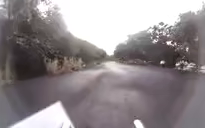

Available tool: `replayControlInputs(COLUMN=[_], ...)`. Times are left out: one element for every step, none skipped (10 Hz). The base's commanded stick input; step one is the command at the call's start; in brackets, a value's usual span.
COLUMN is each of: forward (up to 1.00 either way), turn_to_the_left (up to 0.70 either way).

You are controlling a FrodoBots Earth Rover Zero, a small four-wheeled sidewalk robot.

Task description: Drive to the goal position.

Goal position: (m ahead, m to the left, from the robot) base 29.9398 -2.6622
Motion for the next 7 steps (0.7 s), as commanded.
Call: replayControlInputs(forward=[1.00, 1.00, 1.00, 1.00, 1.00, 1.00, 1.00], turn_to_the_left=[-0.33, -0.40, -0.40, -0.22, 0.00, 0.00, 0.00])
